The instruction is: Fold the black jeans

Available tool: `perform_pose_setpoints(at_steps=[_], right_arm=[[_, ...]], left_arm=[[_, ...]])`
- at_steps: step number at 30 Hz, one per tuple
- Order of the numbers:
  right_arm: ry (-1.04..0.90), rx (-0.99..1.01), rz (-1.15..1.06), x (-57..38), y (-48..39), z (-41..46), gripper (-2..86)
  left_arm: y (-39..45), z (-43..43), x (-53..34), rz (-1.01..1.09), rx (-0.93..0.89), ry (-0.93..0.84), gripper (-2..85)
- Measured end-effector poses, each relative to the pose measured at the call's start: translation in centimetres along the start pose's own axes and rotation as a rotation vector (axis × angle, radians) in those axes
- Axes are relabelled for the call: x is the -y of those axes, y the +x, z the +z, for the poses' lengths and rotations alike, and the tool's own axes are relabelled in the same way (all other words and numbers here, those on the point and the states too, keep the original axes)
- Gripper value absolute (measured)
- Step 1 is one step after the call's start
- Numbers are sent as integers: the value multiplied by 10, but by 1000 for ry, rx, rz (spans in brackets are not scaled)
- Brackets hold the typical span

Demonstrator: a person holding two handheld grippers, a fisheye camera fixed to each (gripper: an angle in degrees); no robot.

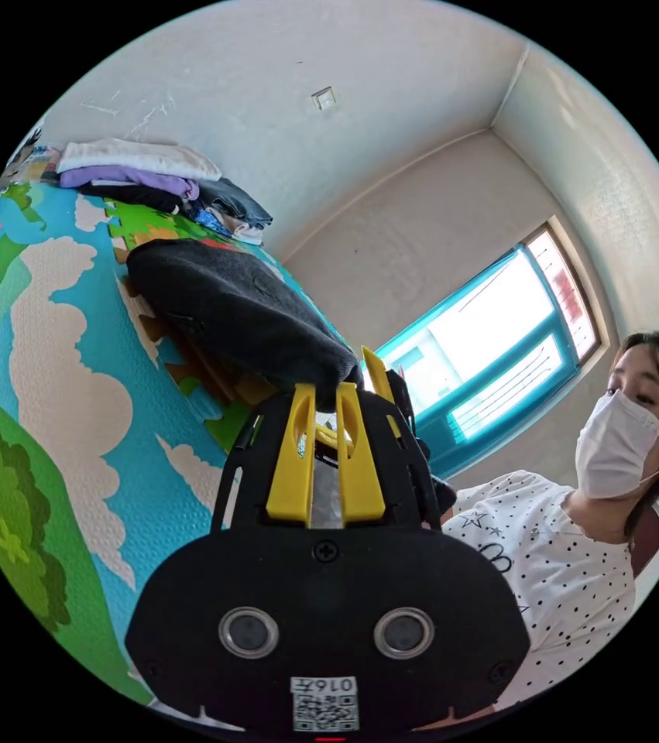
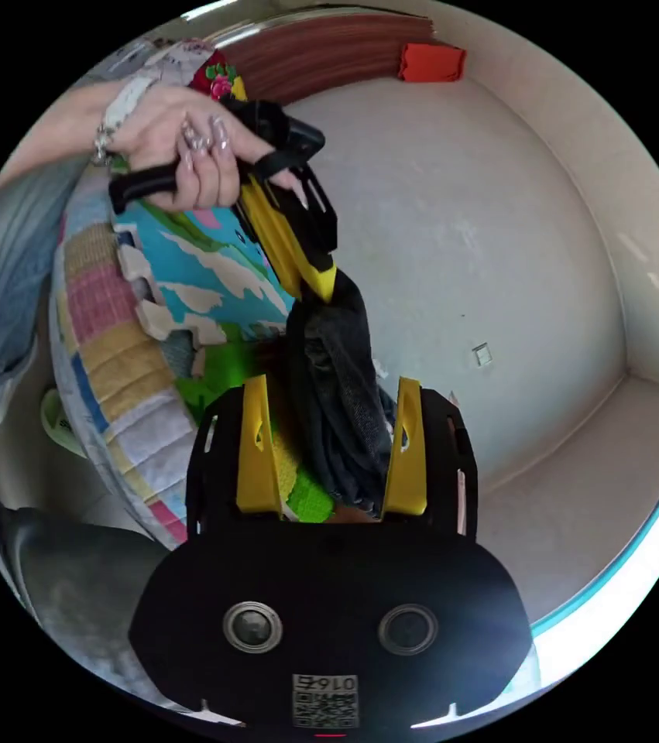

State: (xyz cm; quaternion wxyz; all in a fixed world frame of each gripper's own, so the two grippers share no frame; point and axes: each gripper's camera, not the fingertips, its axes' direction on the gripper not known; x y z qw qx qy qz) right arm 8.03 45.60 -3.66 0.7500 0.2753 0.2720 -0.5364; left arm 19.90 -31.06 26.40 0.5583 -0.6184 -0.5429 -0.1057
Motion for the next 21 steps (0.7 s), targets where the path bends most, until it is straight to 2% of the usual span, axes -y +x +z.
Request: perform_pose_setpoints(at_steps=[1,3,5,7,9,10,12,15,17,19,21], right_arm=[[-65,-80,-14,4,-5,15,209],[-73,-62,-29,2,-8,29,192],[-72,117,-31,6,-1,34,121],[-115,268,21,13,17,40,81],[-127,383,111,15,38,48,76],[-127,421,149,16,47,52,74],[-131,434,154,21,53,56,72],[-153,415,104,35,49,56,71],[-142,423,77,45,46,50,71],[-125,440,67,50,44,44,71],[-111,453,52,53,43,38,71]], left_arm=[[1,0,-2,-2,1,1,34],[7,-4,-14,-4,3,20,46],[22,-8,-26,79,5,22,75],[46,-15,-41,200,86,27,120],[89,-18,-60,353,386,27,170],[100,-16,-63,389,476,28,180],[145,3,-69,526,776,5,200],[185,42,-68,713,1036,-81,200],[203,67,-71,850,1141,-125,190],[216,87,-77,978,1258,-108,179],[226,104,-89,1164,1359,-13,170]])
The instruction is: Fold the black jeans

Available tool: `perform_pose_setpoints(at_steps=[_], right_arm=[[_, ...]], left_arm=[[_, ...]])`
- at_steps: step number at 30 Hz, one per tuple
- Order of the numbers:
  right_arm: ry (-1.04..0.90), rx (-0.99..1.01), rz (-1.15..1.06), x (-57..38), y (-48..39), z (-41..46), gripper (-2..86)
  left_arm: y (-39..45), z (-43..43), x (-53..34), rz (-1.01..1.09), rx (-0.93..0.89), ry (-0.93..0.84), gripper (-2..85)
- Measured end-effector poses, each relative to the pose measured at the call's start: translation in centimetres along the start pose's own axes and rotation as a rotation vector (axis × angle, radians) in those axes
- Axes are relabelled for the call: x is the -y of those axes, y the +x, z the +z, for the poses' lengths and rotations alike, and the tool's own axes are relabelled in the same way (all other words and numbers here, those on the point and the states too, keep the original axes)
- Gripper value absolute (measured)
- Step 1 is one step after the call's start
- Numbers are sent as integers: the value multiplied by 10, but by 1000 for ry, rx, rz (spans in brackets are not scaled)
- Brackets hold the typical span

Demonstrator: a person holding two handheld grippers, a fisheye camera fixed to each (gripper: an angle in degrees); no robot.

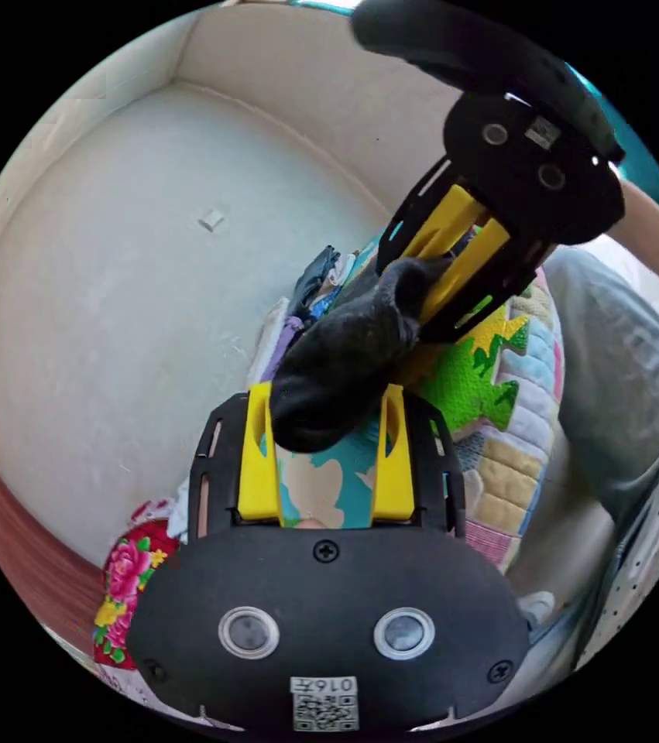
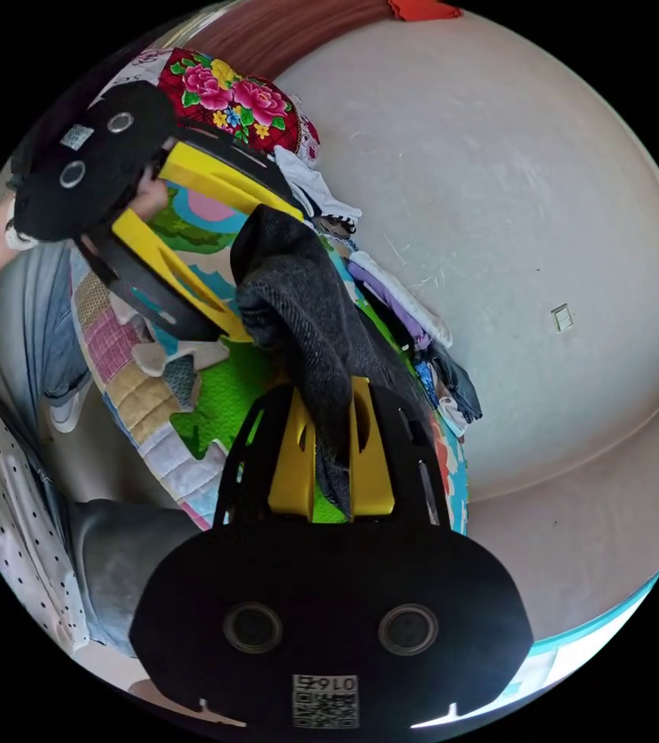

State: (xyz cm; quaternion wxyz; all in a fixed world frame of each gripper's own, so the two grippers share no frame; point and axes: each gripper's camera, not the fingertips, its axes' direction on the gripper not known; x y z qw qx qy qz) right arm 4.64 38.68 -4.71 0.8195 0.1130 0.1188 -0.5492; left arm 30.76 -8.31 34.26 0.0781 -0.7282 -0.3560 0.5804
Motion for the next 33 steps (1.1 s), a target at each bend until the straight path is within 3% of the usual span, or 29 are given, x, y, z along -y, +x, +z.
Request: perform_pose_setpoints(at_steps=[4,6,9,14,23,33], right_arm=[[1,-45,-26,-1,-7,-2,70],[21,-51,-16,-3,-9,-1,71],[71,-72,-40,-13,-19,2,87],[69,-465,-86,-38,-52,16,164],[121,-199,9,-25,-25,0,219],[-97,-450,-188,6,-31,75,230]], left_arm=[[-1,2,7,53,-45,49,139],[-23,12,8,-17,-242,11,106],[-42,24,4,-75,-376,-14,88],[-56,38,5,-98,-408,-32,82],[-106,99,-2,-156,-585,-108,80],[-95,143,-57,-156,-611,-79,79]])
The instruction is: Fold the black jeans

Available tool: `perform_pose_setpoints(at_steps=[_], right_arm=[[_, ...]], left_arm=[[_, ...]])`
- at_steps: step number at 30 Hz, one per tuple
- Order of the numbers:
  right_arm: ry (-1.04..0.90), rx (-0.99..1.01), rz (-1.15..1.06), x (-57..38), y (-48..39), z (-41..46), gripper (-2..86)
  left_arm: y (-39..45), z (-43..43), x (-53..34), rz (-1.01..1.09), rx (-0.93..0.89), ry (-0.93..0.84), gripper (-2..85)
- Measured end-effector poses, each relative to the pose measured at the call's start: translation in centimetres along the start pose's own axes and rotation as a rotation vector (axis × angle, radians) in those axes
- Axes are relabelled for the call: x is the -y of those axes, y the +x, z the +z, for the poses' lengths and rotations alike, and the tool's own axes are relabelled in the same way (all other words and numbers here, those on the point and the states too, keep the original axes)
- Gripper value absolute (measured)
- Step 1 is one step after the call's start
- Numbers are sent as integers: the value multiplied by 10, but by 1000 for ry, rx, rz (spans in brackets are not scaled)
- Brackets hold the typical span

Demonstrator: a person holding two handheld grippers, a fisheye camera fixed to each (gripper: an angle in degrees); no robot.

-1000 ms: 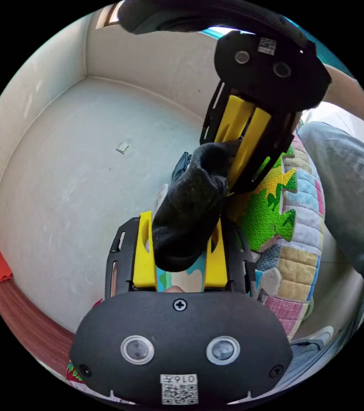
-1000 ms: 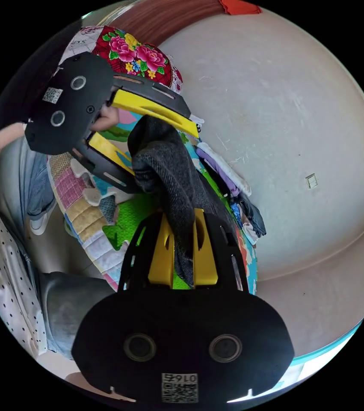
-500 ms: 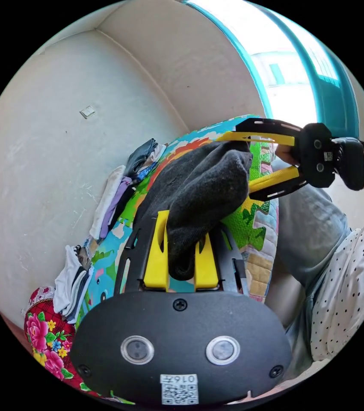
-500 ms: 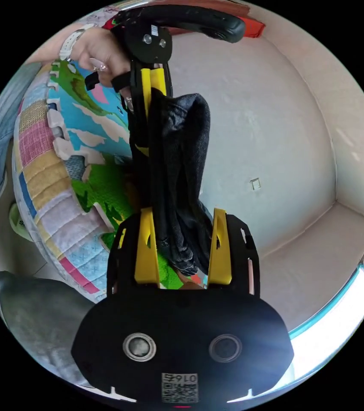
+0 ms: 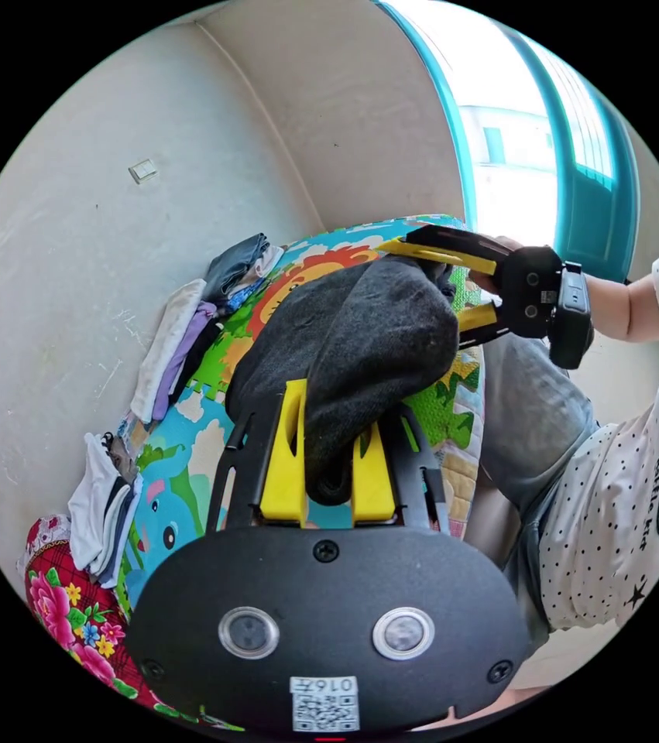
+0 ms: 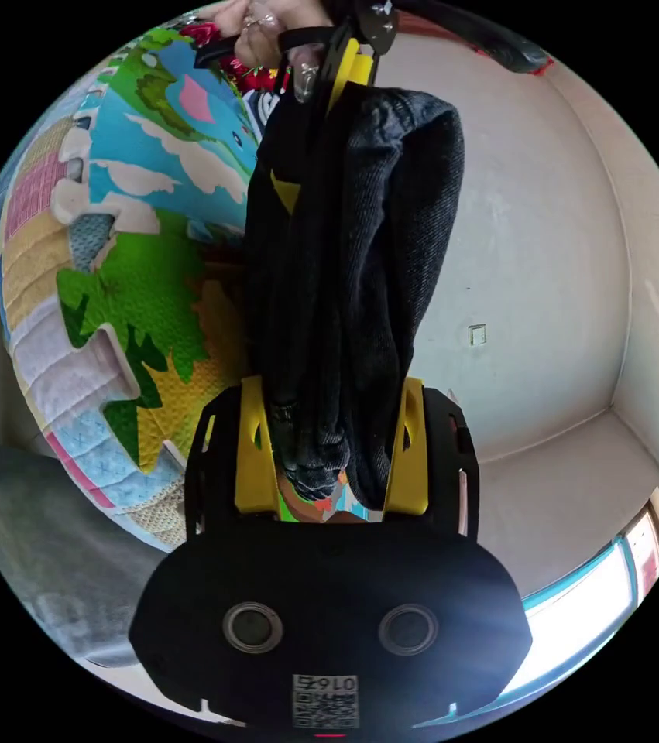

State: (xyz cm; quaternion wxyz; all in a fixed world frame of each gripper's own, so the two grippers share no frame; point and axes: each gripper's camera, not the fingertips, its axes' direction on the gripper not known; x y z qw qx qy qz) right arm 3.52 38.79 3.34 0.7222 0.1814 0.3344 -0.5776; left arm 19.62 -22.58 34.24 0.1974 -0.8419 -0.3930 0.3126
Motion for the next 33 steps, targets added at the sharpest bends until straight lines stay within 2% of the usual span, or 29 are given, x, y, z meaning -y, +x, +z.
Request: perform_pose_setpoints(at_steps=[3,7,9,11,13,18,28,33], right_arm=[[-16,-25,43,0,5,0,242],[-48,109,33,14,8,16,252],[-35,118,-36,22,-1,22,236],[-30,182,-108,32,-8,23,165],[-28,184,-110,40,-10,23,138],[-19,221,-159,62,-9,14,121],[162,381,-313,128,40,-31,115],[264,312,-370,179,59,-40,110]], left_arm=[[4,16,-20,20,29,22,78],[9,38,-38,66,70,25,78],[6,52,-53,40,67,40,78],[3,64,-66,26,56,45,79],[5,75,-79,22,60,51,79],[10,89,-116,7,47,54,78],[5,62,-173,-69,0,56,73],[-7,54,-198,-103,151,68,67]])
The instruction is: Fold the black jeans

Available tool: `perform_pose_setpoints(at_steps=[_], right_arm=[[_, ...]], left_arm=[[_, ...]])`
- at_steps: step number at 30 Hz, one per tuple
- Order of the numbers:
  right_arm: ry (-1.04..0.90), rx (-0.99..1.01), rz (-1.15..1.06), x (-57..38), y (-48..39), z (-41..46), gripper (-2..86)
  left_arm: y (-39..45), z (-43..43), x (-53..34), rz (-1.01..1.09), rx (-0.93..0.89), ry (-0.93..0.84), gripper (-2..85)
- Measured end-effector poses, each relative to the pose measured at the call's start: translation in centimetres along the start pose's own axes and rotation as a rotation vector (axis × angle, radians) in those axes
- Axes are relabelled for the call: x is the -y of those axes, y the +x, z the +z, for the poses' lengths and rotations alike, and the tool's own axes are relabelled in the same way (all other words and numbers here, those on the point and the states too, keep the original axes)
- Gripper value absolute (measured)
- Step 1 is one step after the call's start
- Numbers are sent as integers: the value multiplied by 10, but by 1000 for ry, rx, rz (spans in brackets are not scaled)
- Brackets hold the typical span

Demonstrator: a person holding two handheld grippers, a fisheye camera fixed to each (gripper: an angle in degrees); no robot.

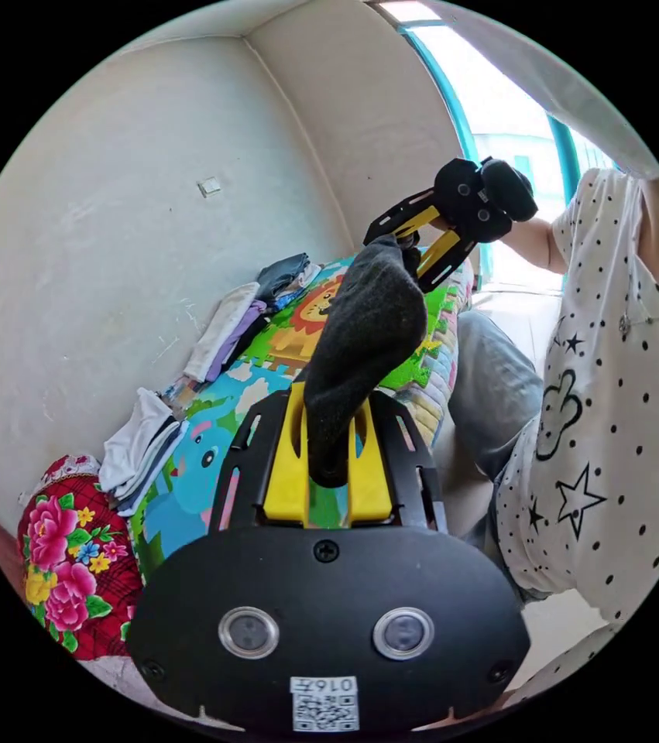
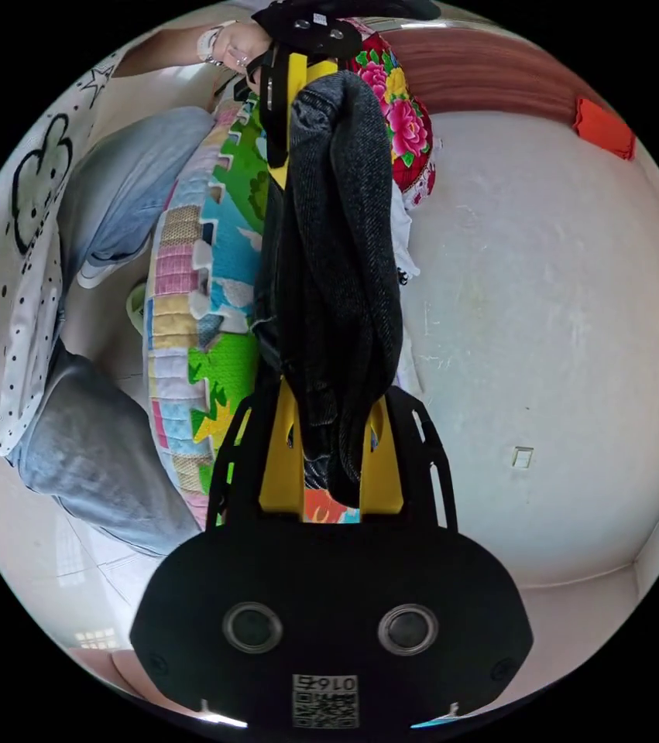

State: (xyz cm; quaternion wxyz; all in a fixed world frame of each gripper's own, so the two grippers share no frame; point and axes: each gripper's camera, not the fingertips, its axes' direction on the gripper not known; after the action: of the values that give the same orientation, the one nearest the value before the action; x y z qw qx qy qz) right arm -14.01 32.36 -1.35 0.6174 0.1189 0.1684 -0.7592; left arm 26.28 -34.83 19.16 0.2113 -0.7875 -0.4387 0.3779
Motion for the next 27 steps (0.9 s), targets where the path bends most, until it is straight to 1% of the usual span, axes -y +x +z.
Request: perform_pose_setpoints(at_steps=[4,7,8,9,10,12,14,15,16,17,19,21,22,23,24,25,26,27], right_arm=[[83,-30,-31,45,51,23,109],[121,-25,-21,88,104,58,108],[124,-39,-11,107,127,76,107],[126,-54,3,117,140,84,106],[120,-105,29,138,164,101,106],[117,-237,97,170,200,126,104],[116,-474,196,216,238,166,104],[107,-534,217,228,245,179,104],[90,-640,240,253,254,209,104],[85,-693,266,278,259,239,105],[70,-675,264,313,257,288,106],[60,-562,226,347,240,339,107],[34,-483,162,367,217,375,107],[-24,-382,67,386,185,413,106],[-62,-338,-13,394,166,431,104],[-102,-347,-107,403,130,458,100],[-94,-534,-99,408,112,470,96],[-109,-554,-71,409,112,472,94]], left_arm=[[-48,15,-2,-13,46,-53,66],[-120,38,5,-61,61,-104,66],[-151,47,11,-74,91,-118,66],[-178,55,18,-43,161,-123,66],[-191,58,22,-30,207,-122,66],[-238,75,33,83,420,-96,69],[-273,93,31,100,539,-48,72],[-294,113,21,124,604,-20,74],[-304,126,14,141,629,-19,75],[-324,156,-4,140,649,-33,77],[-352,212,-36,56,609,-130,79],[-366,310,-95,-53,540,-324,81],[-362,337,-112,-54,523,-375,81],[-348,391,-145,-40,472,-499,80],[-325,435,-171,1,506,-584,78],[-312,445,-177,40,615,-546,76],[-298,455,-185,38,729,-482,74],[-295,456,-189,-21,737,-439,72]])
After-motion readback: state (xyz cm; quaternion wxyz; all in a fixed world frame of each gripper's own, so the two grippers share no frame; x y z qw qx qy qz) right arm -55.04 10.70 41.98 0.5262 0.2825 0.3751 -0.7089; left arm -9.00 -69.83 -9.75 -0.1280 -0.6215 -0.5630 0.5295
